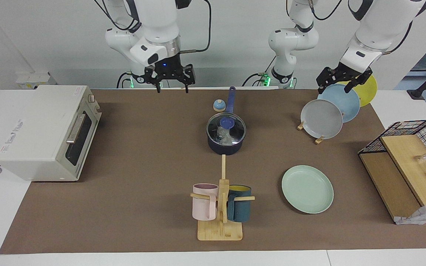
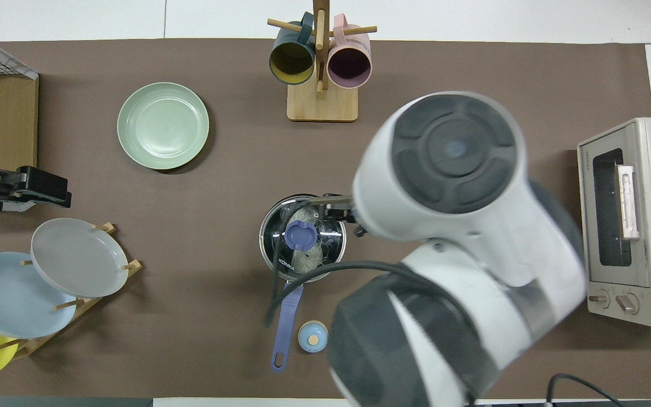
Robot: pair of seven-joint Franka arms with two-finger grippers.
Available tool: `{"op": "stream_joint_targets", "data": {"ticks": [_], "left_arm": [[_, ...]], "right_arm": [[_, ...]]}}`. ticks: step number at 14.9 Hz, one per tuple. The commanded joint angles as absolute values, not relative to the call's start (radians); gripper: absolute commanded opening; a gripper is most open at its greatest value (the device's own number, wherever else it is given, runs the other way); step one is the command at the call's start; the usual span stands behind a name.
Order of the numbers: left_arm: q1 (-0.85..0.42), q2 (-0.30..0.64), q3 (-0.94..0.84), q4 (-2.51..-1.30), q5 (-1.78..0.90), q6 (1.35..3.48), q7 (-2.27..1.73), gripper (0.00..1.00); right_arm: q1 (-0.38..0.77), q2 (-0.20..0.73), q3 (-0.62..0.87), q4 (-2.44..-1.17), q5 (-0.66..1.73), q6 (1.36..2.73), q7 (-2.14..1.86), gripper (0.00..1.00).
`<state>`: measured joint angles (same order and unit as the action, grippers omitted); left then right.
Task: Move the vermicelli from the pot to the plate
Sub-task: 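Reach the right gripper over the pot and grasp the glass lid knob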
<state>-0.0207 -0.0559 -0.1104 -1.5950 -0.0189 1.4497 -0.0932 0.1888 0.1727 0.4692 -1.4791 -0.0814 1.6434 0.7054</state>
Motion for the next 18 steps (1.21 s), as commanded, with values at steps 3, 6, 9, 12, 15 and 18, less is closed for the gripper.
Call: {"op": "stream_joint_targets", "data": {"ticks": [3,6,9,12,15,18], "left_arm": [[-0.029,-0.064,-0.103,-1.6,-0.015,1.443,-0.103,1.0],[-0.029,-0.064,-0.103,-1.6,-0.015,1.443,-0.103,1.0],[-0.029,-0.064,-0.103,-1.6,-0.015,1.443,-0.103,1.0],[-0.029,-0.064,-0.103,-1.6,-0.015,1.443,-0.103,1.0],[-0.029,-0.064,-0.103,-1.6,-0.015,1.443,-0.103,1.0],[-0.029,-0.064,-0.103,-1.6,-0.015,1.443,-0.103,1.0]], "right_arm": [[0.262,0.29,0.477,-1.498,-0.121,1.817,0.857,1.0],[0.281,0.253,0.479,-1.644,-0.118,1.943,0.864,1.0],[0.296,0.262,0.477,-1.661,-0.123,1.95,0.862,1.0],[0.298,0.265,0.479,-1.732,-0.169,2.009,0.861,1.0],[0.305,0.27,0.477,-1.74,-0.172,2.052,0.862,1.0],[0.341,0.31,0.474,-1.73,-0.233,2.063,0.862,1.0]]}}
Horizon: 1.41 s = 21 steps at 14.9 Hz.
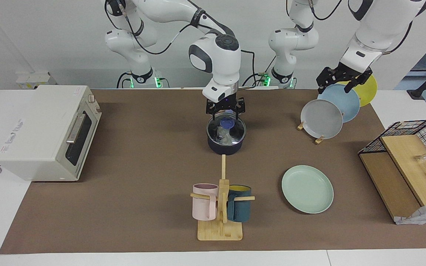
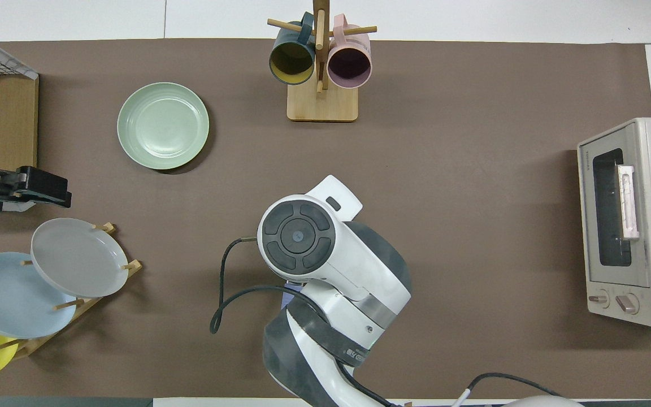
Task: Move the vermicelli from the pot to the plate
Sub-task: 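Reach the right gripper over the pot and grasp the glass lid knob, then lift the glass lid off the pot with the right gripper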
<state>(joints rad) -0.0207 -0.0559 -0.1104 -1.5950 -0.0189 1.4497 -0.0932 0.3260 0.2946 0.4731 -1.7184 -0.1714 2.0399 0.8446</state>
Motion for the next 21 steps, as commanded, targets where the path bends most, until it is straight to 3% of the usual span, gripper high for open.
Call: {"op": "stream_joint_targets", "data": {"ticks": [1,7,12,18,21], "left_arm": [[-0.029,-0.064,-0.103,-1.6,-0.015,1.443,-0.103,1.0],[-0.029,-0.064,-0.103,-1.6,-0.015,1.443,-0.103,1.0],[-0.029,-0.064,-0.103,-1.6,-0.015,1.443,-0.103,1.0],[-0.029,-0.064,-0.103,-1.6,-0.015,1.442,-0.103,1.0],[-0.029,-0.064,-0.103,-1.6,-0.015,1.443,-0.103,1.0]], "right_arm": [[0.334,0.319,0.474,-1.735,-0.256,2.063,0.858,1.0],[0.342,0.342,0.474,-1.738,-0.259,2.082,0.862,0.99],[0.336,0.348,0.474,-1.735,-0.259,2.109,0.859,0.91],[0.336,0.348,0.474,-1.729,-0.281,2.1,0.854,0.55],[0.334,0.35,0.474,-1.686,-0.281,2.068,0.851,0.48]]}}
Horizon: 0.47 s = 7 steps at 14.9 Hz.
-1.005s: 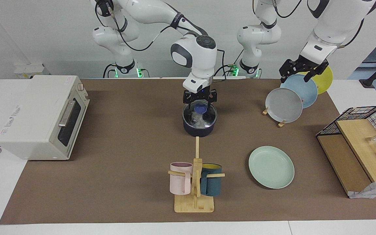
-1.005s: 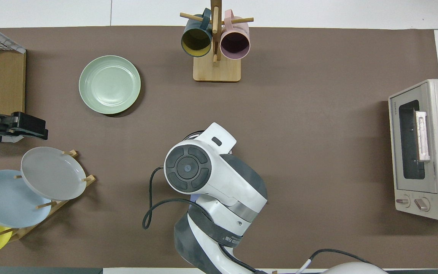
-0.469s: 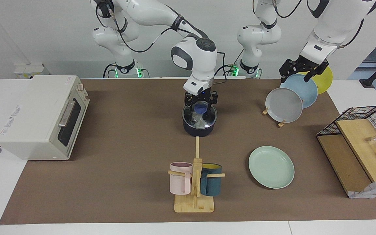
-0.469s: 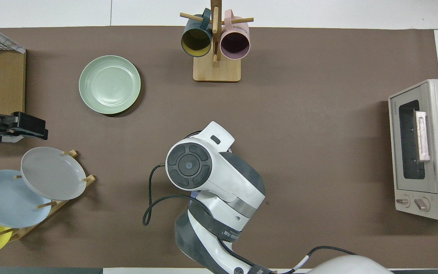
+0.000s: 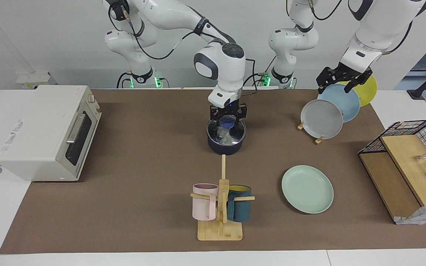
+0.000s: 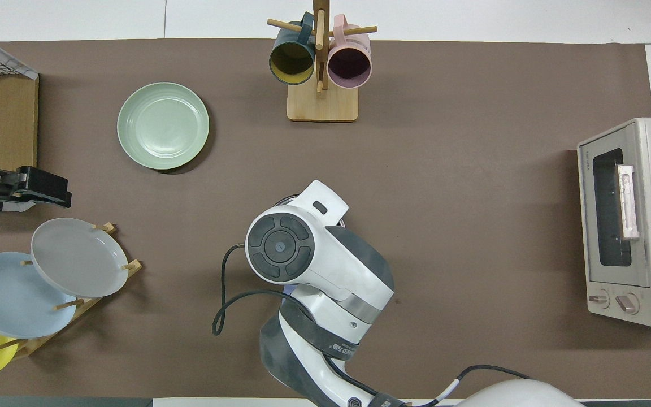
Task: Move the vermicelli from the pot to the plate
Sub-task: 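Lift the glass lid off the pot with the right gripper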
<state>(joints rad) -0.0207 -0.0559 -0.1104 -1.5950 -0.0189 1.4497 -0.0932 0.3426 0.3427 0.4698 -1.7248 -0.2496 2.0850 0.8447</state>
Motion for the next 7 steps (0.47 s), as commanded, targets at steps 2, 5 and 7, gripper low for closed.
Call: {"op": "stream_joint_targets", "data": {"ticks": [2,5,7], "left_arm": [[-0.029,-0.064,-0.103,-1.6,-0.015,1.442,-0.107,1.0],[-0.029,-0.064,-0.103,-1.6,-0.015,1.44,-0.106,1.0],[-0.029,-0.064,-0.104,-1.6,-0.015,1.442,-0.11,1.0]], "right_arm": [[0.334,0.353,0.476,-1.634,-0.279,2.017,0.847,0.48],[0.312,0.35,0.472,-1.546,-0.273,1.91,0.767,0.48],[0.237,0.333,0.474,-1.545,-0.265,1.887,0.657,0.48]]}}
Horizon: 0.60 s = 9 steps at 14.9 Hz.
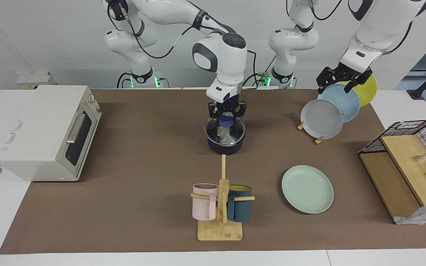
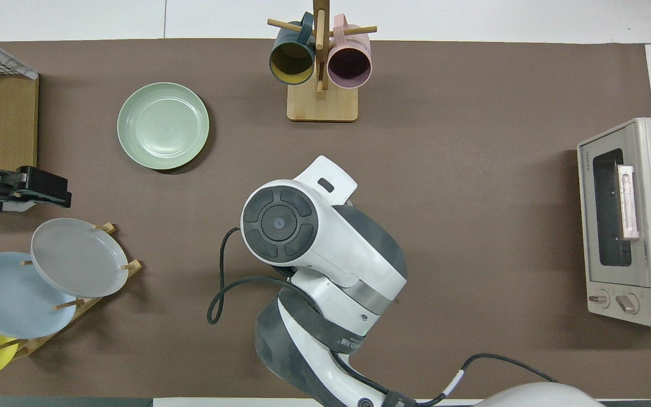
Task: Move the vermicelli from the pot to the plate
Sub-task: 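Lift the glass lid off the pot with the right gripper, then grasp the vermicelli with the left gripper while the right gripper sets down the lid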
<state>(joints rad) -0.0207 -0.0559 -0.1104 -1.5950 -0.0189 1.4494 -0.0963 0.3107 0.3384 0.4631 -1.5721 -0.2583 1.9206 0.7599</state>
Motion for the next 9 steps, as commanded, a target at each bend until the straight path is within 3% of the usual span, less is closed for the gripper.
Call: {"op": "stream_joint_targets", "data": {"ticks": [1,4,9], "left_arm": [[-0.04,-0.064,-0.104,-1.601,-0.015,1.45,-0.11,1.0],[-0.075,-0.078,-0.117,-1.635,-0.017,1.48,-0.12,1.0],[-0.27,-0.123,-0.118,-1.816,-0.063,1.661,-0.348,1.0]], "right_arm": [[0.2,0.325,0.474,-1.545,-0.264,1.875,0.6,0.48],[0.08,0.298,0.474,-1.56,-0.259,1.841,0.396,0.48],[-0.151,0.279,0.472,-1.64,-0.222,1.885,0.068,0.49]]}}
